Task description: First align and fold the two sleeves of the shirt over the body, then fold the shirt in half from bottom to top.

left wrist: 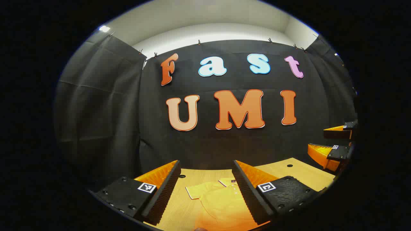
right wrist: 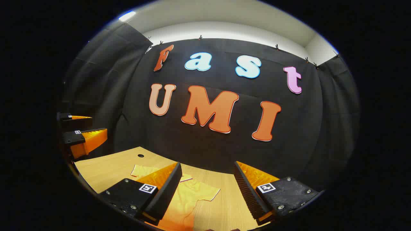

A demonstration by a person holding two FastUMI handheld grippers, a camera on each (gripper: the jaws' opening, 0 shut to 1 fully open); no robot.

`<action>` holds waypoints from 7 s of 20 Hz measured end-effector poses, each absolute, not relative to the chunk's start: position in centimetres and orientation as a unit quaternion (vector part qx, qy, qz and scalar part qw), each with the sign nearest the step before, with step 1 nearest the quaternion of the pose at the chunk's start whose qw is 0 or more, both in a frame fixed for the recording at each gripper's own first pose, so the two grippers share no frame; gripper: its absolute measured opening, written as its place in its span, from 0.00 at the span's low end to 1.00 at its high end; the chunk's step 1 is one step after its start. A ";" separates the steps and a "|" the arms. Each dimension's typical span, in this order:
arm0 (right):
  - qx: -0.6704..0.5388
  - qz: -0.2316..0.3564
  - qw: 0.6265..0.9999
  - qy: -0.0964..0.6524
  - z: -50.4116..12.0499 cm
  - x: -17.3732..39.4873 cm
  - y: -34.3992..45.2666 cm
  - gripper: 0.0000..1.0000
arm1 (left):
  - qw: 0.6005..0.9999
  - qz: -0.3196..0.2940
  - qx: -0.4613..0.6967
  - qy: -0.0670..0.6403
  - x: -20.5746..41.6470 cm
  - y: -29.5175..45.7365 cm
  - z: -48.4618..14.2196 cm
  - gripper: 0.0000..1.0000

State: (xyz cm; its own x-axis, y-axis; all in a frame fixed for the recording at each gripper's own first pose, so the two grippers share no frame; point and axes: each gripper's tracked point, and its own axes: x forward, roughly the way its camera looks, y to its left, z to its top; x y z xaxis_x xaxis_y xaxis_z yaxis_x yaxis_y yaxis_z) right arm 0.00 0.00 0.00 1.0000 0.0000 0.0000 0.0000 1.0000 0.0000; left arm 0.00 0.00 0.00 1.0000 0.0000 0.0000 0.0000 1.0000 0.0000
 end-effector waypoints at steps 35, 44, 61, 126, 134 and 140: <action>0.027 0.029 0.985 0.171 -11.5 13.2 -2.7 0.98 | 0.994 0.092 0.046 -0.027 -2.3 3.3 1.6 0.99; 0.049 0.056 0.941 0.331 -21.2 19.7 -2.0 0.98 | 0.987 0.155 0.046 0.002 -3.3 3.9 -0.8 0.99; 0.130 0.022 0.821 0.556 -35.2 25.4 -1.9 0.98 | 0.985 0.142 0.051 0.082 4.5 8.5 -5.9 0.99; 0.195 0.044 0.920 0.336 -17.2 18.6 1.4 0.90 | 0.866 0.050 -0.160 0.471 23.7 10.0 -32.1 0.98; 0.207 -0.045 0.926 0.311 -16.5 14.2 -3.5 0.90 | 0.827 0.028 -0.131 0.546 29.4 8.9 -37.8 0.98; 0.176 -0.087 0.942 0.273 -14.1 10.6 -6.9 0.91 | 0.784 0.039 -0.074 0.615 29.3 9.1 -41.1 0.98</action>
